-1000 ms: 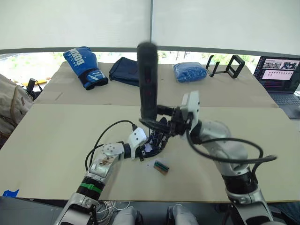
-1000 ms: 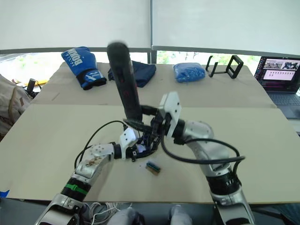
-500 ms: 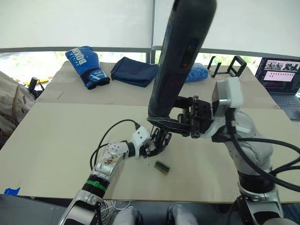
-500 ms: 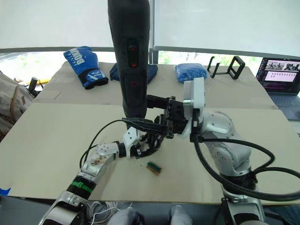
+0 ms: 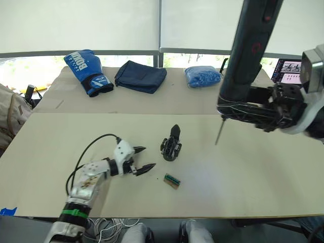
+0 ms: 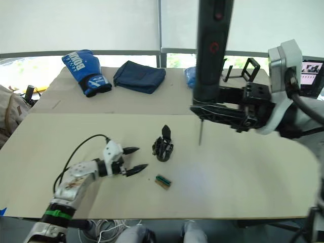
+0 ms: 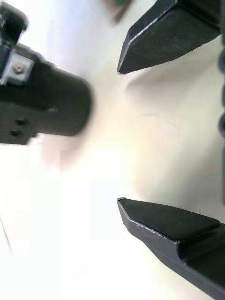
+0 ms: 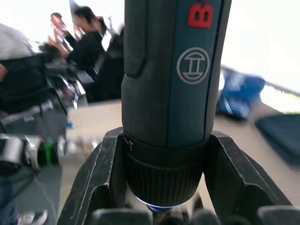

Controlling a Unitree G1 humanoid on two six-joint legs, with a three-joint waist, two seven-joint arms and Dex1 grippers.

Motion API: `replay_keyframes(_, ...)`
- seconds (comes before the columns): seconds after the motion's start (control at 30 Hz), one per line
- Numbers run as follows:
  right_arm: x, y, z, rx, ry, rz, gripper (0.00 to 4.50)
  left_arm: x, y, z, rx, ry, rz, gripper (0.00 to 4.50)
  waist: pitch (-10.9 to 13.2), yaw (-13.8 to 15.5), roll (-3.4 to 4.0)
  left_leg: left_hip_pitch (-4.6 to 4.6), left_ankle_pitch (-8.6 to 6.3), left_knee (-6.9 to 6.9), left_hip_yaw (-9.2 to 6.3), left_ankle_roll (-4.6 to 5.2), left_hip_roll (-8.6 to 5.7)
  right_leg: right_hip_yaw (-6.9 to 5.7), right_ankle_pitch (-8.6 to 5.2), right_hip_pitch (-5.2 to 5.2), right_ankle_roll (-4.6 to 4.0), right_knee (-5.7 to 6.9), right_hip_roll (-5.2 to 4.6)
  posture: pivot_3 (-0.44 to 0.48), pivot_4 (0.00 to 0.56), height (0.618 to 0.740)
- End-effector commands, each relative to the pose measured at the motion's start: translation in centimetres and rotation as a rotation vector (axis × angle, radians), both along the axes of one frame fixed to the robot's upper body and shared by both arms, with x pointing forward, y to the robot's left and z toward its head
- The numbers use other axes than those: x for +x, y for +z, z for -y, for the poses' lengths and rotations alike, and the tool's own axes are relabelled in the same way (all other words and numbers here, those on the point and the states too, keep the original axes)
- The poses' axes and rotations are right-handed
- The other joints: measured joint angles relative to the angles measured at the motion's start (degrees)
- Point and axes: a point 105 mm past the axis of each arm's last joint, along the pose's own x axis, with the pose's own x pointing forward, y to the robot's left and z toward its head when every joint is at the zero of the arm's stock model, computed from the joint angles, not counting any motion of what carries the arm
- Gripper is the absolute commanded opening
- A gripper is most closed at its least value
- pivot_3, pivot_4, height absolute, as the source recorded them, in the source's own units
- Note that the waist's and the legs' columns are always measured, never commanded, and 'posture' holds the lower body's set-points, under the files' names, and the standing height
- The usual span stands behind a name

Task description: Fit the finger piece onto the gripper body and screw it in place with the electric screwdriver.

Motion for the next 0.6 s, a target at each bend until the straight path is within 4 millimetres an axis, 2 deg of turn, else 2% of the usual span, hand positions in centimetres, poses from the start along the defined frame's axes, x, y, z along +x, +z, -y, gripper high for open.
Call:
replay_keyframes(0.03, 1.7, -2.6, 5.9, -0.216, -0.294, -0.202, 1.94, -2.1, 4.5, -2.4, -0.067, -0.124, 0.105, 4.44, 0.1, 0.0, -0.22, -0.05, 0.02, 0.00, -0.03, -0.04, 0.03, -0.02, -0.16, -0.07, -0.24, 0.01, 0.01, 0.000, 0.150, 0.740)
replay_keyframes(0.13, 1.9, -5.0, 7.9, -0.264, -0.357, -0.374, 1.94, -2.8, 5.7, -2.7, -0.036, -0.177, 0.134, 4.44, 0.3, 0.4, -0.08, -0.66, 0.09, 0.20, -0.08, -0.09, -0.03, -0.05, -0.23, -0.62, -0.37, 0.04, -0.10, 0.000, 0.150, 0.740)
replay_keyframes(0.17, 1.9, -5.6, 8.2, -0.265, -0.354, -0.406, 1.94, -2.9, 6.1, -2.7, -0.034, -0.184, 0.151, 4.44, 0.4, 0.5, 0.11, -0.72, 0.13, 0.21, -0.03, -0.02, -0.12, -0.04, -0.16, -0.65, -0.26, 0.04, -0.18, 0.000, 0.150, 0.740)
replay_keyframes(0.2, 2.2, -6.4, 8.6, -0.267, -0.371, -0.444, 1.94, -3.1, 6.6, -2.7, -0.050, -0.199, 0.169, 4.44, 0.5, 0.6, 0.26, -0.71, 0.12, 0.22, 0.02, 0.01, -0.17, -0.04, 0.11, -0.64, 0.21, 0.04, -0.19, 0.000, 0.150, 0.740)
replay_keyframes(0.27, 2.9, -7.9, 9.7, -0.295, -0.421, -0.492, 1.94, -3.4, 7.8, -2.6, -0.079, -0.226, 0.214, 4.44, 0.5, 0.6, 0.26, -0.78, 0.14, 0.21, 0.08, 0.03, -0.19, -0.14, 0.17, -0.69, 0.31, 0.03, -0.11, 0.000, 0.150, 0.740)
replay_keyframes(0.4, 4.4, -10.5, 11.3, -0.366, -0.510, -0.569, 1.94, -4.1, 8.5, -2.3, -0.087, -0.278, 0.169, 4.44, 0.6, 0.3, 0.27, -0.75, 0.17, 0.22, 0.20, -0.02, -0.15, -0.16, 0.18, -0.72, 0.33, 0.04, 0.29, 0.000, 0.150, 0.740)
replay_keyframes(0.6, 5.6, -12.6, 12.6, -0.457, -0.541, -0.609, 1.94, -4.2, 9.5, -1.9, -0.104, -0.277, 0.200, 4.44, 0.6, 0.2, 0.34, -0.72, 0.20, 0.21, 0.36, -0.05, -0.13, -0.14, 0.15, -0.72, 0.38, 0.07, 0.42, 0.000, 0.150, 0.740)
